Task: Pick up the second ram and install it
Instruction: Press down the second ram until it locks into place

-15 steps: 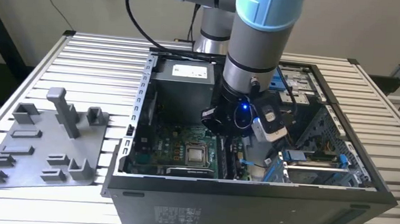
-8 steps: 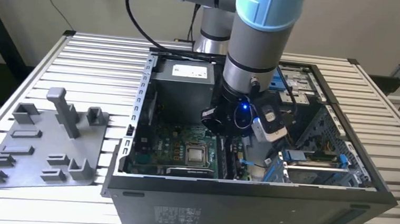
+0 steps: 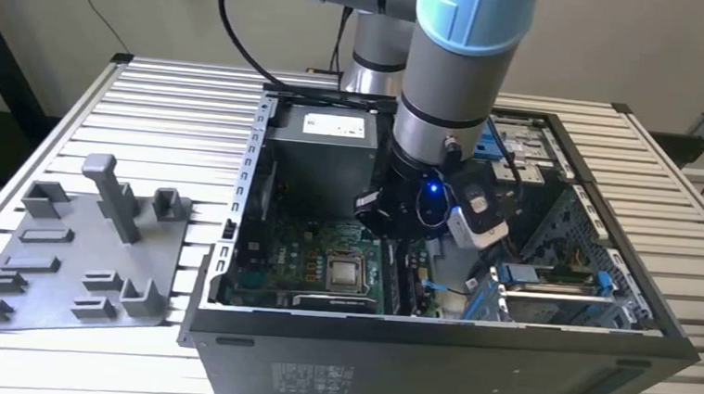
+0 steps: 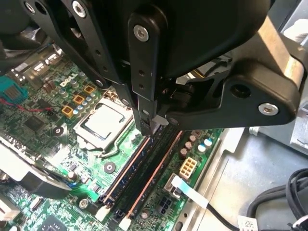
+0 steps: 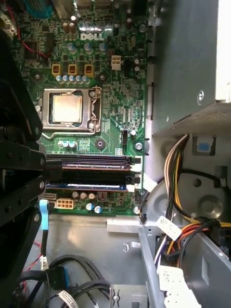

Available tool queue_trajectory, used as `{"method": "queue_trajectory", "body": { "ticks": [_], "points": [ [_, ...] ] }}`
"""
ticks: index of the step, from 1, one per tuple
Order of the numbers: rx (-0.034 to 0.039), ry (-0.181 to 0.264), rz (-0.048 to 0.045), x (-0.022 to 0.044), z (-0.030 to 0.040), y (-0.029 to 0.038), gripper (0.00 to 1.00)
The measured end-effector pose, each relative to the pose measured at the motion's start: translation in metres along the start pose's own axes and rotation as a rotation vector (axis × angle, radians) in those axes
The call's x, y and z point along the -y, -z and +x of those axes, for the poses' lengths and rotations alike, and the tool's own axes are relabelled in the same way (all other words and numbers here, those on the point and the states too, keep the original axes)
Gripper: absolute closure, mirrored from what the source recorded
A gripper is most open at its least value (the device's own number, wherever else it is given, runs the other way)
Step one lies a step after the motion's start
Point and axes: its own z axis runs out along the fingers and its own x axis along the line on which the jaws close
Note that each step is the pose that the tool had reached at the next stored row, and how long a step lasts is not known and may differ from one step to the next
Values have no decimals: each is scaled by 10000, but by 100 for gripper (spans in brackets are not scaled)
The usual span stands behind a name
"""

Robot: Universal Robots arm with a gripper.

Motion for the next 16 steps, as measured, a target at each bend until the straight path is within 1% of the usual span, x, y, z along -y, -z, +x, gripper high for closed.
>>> {"method": "queue_trajectory", "body": {
  "ticks": [9,16],
  "points": [
    [-44,1646,-46,1,0,-1,89],
    [-42,2889,-75,1,0,-16,89]
  ]
}}
